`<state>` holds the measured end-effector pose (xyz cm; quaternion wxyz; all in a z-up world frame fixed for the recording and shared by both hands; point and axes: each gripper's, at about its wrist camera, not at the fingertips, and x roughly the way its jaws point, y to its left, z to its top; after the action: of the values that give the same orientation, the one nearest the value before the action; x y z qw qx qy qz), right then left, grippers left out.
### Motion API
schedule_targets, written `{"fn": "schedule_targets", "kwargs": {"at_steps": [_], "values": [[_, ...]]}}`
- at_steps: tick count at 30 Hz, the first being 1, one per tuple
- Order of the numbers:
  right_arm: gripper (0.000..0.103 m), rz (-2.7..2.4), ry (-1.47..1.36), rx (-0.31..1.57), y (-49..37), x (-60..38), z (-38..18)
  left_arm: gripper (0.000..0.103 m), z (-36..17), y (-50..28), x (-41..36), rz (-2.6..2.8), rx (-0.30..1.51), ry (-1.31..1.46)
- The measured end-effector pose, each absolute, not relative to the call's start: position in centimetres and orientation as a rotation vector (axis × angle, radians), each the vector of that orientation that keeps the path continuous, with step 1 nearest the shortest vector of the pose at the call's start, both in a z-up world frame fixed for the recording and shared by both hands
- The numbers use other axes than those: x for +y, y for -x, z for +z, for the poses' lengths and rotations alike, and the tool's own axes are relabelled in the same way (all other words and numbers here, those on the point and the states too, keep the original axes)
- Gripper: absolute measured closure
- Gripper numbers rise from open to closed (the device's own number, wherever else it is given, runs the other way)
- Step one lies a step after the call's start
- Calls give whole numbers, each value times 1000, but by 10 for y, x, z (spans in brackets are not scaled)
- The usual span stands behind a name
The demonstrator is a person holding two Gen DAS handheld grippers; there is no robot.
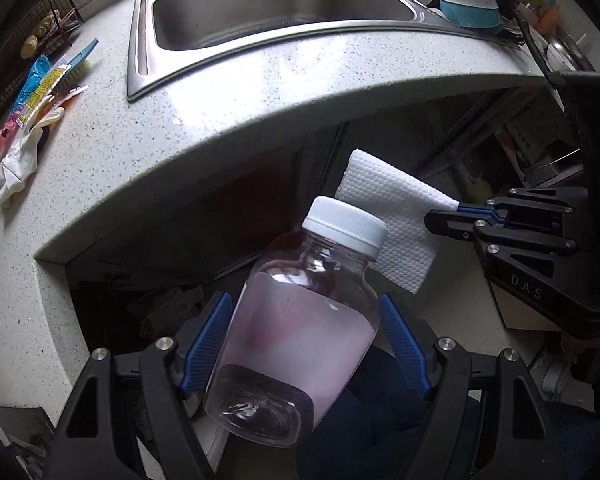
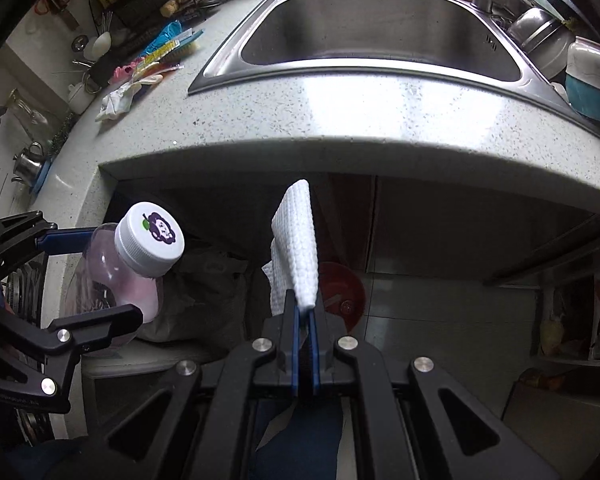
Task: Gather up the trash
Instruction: 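Lift the bottle and wipe and carry them down toward the red bin, then open the right tool over the red bin while the left tool releases the bottle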
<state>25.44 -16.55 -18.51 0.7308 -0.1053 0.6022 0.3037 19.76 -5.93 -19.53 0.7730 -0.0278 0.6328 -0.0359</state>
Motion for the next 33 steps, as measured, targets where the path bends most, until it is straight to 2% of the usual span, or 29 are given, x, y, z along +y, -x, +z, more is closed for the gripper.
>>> {"fn": "schedule_targets", "kwargs": {"at_steps": [9, 18, 24, 30, 31, 32, 33], "values": [[99, 681, 232, 1461, -258, -158, -319, 29, -328, -202, -56, 19, 1431, 215], [99, 689, 214, 1585, -259, -145, -471, 30, -457, -205, -49, 79, 1479, 170], [99, 668, 214, 1604, -258, -131, -542, 30, -511, -205, -34, 106, 1521, 181], [99, 668, 234, 1594, -251, -123, -571, 30, -534, -200, -30, 94, 1544, 185], [95, 665, 248, 1590, -251, -124, -570, 30, -534, -201, -31, 90, 1546, 186], [86, 661, 268, 1573, -252, -125, -569, 31, -534, -201, -32, 86, 1545, 189], [57, 650, 283, 1542, -254, -126, -564, 31, -535, -201, -30, 80, 1542, 189]]}}
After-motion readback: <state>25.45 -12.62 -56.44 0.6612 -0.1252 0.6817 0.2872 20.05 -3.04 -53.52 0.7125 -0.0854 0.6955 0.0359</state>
